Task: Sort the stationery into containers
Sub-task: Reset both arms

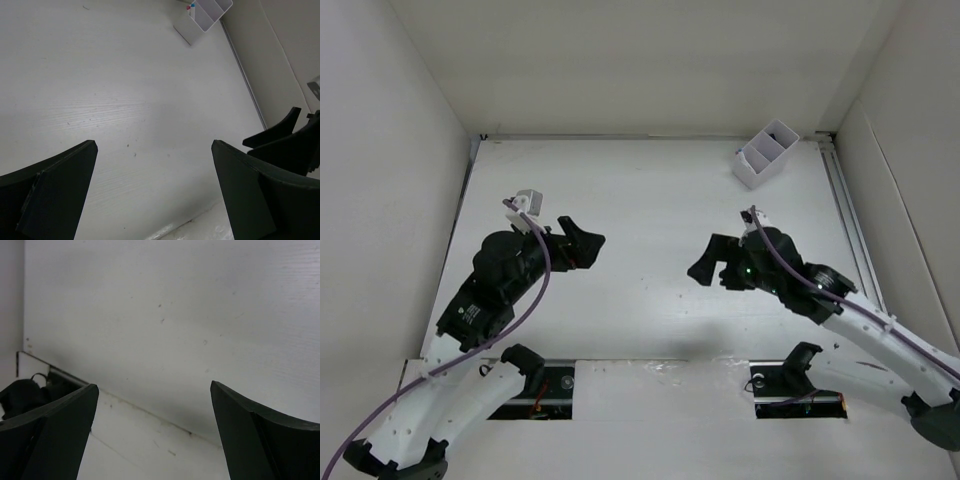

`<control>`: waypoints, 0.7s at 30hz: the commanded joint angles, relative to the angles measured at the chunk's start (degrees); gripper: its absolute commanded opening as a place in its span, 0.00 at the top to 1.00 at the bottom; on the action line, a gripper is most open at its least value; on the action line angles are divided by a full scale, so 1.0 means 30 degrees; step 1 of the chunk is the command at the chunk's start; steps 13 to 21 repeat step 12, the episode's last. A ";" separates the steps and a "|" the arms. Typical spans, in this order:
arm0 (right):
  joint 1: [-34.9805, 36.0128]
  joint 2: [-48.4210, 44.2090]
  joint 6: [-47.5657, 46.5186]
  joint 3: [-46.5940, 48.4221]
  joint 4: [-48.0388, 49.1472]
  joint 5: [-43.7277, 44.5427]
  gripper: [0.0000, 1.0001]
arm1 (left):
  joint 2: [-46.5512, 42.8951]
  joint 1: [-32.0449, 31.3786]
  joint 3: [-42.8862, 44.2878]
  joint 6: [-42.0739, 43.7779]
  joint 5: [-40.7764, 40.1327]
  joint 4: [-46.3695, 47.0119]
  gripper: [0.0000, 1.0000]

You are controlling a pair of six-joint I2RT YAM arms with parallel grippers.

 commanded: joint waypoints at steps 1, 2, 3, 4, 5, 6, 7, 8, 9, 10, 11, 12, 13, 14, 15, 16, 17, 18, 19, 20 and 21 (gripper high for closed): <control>0.0456 -0.2327 0.1411 -0.0559 0.0392 -0.1641 0.00 | 0.0045 0.0038 0.0436 0.0319 -0.0072 0.0017 0.00; 0.0456 -0.2743 0.1414 -0.0762 0.0186 -0.1641 0.00 | 0.0248 0.0038 0.0436 0.0522 -0.0072 0.0017 0.00; 0.0456 -0.3066 0.1414 -0.0764 -0.0396 -0.1467 0.00 | 0.0250 0.0038 0.0436 0.0524 -0.0072 0.0017 0.00; 0.0456 -0.3475 0.1588 -0.0764 -0.0634 -0.1263 0.00 | 0.0424 0.0038 0.0436 0.0524 -0.0072 0.0017 0.00; 0.0456 -0.3480 0.1589 -0.0764 -0.0810 -0.1261 0.00 | 0.0426 0.0038 0.0436 0.0524 -0.0333 0.0017 0.00; 0.0456 -0.3712 0.1386 -0.0764 -0.0812 -0.1261 0.00 | 0.0426 0.0038 0.0610 0.0524 -0.0336 0.0017 0.00; 0.0456 -0.3714 0.1384 -0.0764 -0.0986 -0.1493 0.00 | 0.0426 0.0038 0.0612 0.0524 -0.0336 0.0017 0.00; 0.0456 -0.3714 0.1181 -0.0764 -0.0988 -0.1495 0.00 | 0.0426 0.0038 0.0612 0.0524 -0.0336 0.0220 0.00; 0.0456 -0.3714 0.0947 -0.0590 -0.1162 -0.1698 0.00 | 0.0426 0.0038 0.0612 0.0524 -0.0162 0.0396 0.00; 0.0630 -0.3714 0.0945 -0.0588 -0.1164 -0.1903 0.00 | 0.0426 0.0038 0.0612 0.0524 -0.0160 0.0398 0.00; 0.0632 -0.3714 0.0742 -0.0588 -0.1164 -0.1905 0.00 | 0.0426 0.0038 0.0612 0.0292 -0.0392 0.0398 0.00; 0.0632 -0.3511 0.0450 -0.0588 -0.1164 -0.2079 0.00 | 0.0426 0.0038 0.0612 0.0116 -0.0626 0.0398 0.00; 0.0632 -0.3511 0.0450 -0.0588 -0.1164 -0.2079 0.00 | 0.0426 0.0038 0.0612 0.0116 -0.0626 0.0398 0.00; 0.0632 -0.3511 0.0450 -0.0588 -0.1164 -0.2079 0.00 | 0.0426 0.0038 0.0612 0.0116 -0.0626 0.0398 0.00; 0.0632 -0.3511 0.0450 -0.0588 -0.1164 -0.2079 0.00 | 0.0426 0.0038 0.0612 0.0116 -0.0626 0.0398 0.00; 0.0632 -0.3511 0.0450 -0.0588 -0.1164 -0.2079 0.00 | 0.0426 0.0038 0.0612 0.0116 -0.0626 0.0398 0.00; 0.0632 -0.3511 0.0450 -0.0588 -0.1164 -0.2079 0.00 | 0.0426 0.0038 0.0612 0.0116 -0.0626 0.0398 0.00; 0.0632 -0.3511 0.0450 -0.0588 -0.1164 -0.2079 0.00 | 0.0426 0.0038 0.0612 0.0116 -0.0626 0.0398 0.00; 0.0632 -0.3511 0.0450 -0.0588 -0.1164 -0.2079 0.00 | 0.0426 0.0038 0.0612 0.0116 -0.0626 0.0398 0.00; 0.0632 -0.3511 0.0450 -0.0588 -0.1164 -0.2079 0.00 | 0.0426 0.0038 0.0612 0.0116 -0.0626 0.0398 0.00; 0.0632 -0.3511 0.0450 -0.0588 -0.1164 -0.2079 0.00 | 0.0426 0.0038 0.0612 0.0116 -0.0626 0.0398 0.00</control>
